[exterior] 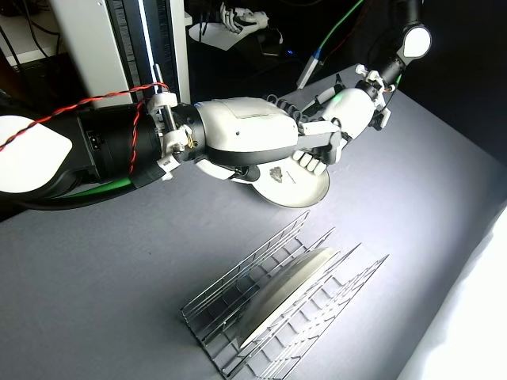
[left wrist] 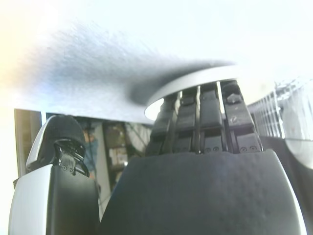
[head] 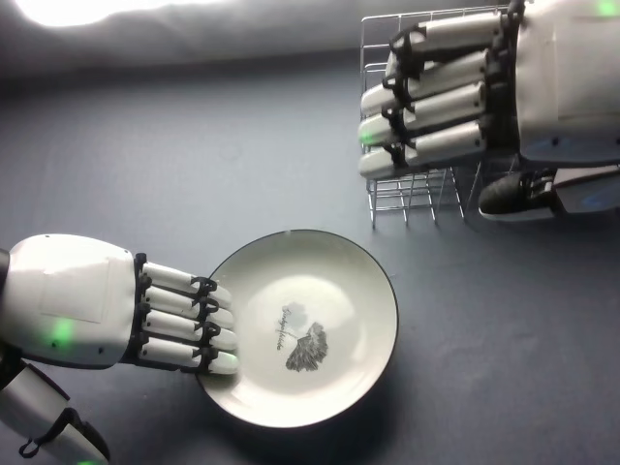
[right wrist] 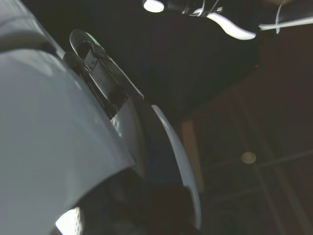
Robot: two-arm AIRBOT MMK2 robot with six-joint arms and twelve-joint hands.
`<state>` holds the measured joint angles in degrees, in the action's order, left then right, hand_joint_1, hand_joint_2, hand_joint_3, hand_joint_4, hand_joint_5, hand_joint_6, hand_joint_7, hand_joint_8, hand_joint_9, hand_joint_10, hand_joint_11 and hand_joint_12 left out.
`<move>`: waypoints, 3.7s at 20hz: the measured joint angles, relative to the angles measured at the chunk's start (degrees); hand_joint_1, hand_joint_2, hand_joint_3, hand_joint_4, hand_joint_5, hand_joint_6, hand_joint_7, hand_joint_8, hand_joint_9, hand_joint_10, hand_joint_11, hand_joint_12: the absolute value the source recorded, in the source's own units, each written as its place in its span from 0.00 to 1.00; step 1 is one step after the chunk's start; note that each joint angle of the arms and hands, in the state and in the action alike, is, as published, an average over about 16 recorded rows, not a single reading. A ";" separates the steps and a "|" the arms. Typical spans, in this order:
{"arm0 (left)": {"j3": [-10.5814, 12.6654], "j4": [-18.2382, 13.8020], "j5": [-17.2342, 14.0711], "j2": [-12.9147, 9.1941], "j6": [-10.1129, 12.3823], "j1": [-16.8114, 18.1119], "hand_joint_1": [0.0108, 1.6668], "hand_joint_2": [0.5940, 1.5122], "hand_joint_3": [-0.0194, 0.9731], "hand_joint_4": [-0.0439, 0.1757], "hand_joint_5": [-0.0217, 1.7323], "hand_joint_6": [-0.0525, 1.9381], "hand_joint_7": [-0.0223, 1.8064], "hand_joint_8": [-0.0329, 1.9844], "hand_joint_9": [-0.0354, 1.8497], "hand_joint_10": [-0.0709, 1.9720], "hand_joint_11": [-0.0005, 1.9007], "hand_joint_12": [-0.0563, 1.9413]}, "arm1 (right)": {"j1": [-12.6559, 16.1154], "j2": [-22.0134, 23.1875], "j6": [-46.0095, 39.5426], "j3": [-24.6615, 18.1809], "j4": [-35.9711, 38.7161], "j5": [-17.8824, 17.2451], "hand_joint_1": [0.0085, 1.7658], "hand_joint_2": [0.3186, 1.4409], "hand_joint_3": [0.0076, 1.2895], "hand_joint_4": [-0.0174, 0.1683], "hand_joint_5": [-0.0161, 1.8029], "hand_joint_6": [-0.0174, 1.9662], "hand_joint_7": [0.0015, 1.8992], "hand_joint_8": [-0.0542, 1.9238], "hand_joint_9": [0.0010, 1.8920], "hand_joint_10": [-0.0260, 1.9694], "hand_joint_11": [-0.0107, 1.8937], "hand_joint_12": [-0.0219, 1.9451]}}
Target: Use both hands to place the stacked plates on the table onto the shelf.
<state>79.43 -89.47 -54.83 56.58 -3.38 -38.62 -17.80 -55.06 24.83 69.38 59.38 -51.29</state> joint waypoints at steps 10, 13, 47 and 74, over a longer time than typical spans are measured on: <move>-0.52 4.91 -0.05 -0.17 -2.26 -5.90 0.00 0.59 0.03 0.16 0.05 0.01 0.05 0.01 0.06 0.03 0.01 0.11 | -0.94 0.67 0.73 0.00 4.70 -2.59 0.56 0.69 0.00 0.11 0.25 0.02 0.21 0.04 0.20 0.04 0.01 0.58; -0.80 6.14 -0.12 -0.27 -2.57 -7.21 0.00 0.59 0.03 0.15 0.05 0.01 0.05 0.01 0.06 0.03 0.01 0.11 | -1.06 0.81 0.90 0.00 6.46 -3.13 0.55 0.68 0.00 0.11 0.23 0.02 0.19 0.04 0.18 0.03 0.01 0.54; -1.09 6.74 -0.60 -0.34 -2.79 -8.63 0.00 0.61 0.03 0.15 0.03 0.01 0.04 0.01 0.04 0.02 0.01 0.06 | -6.55 -17.49 2.49 2.90 11.54 11.36 0.64 0.45 0.01 0.12 0.02 0.02 0.01 0.04 0.01 0.02 0.01 0.19; -0.89 5.38 -1.58 -0.07 -2.59 -7.98 0.00 0.60 0.03 0.15 0.02 0.01 0.04 0.01 0.05 0.03 0.01 0.06 | -5.05 -28.67 4.28 11.12 8.10 16.63 0.61 0.52 0.01 0.13 0.28 0.03 0.29 0.04 0.26 0.08 0.03 0.71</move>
<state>78.54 -84.09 -56.41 56.51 -5.98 -46.60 -22.86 -83.73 29.11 80.51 67.48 -34.66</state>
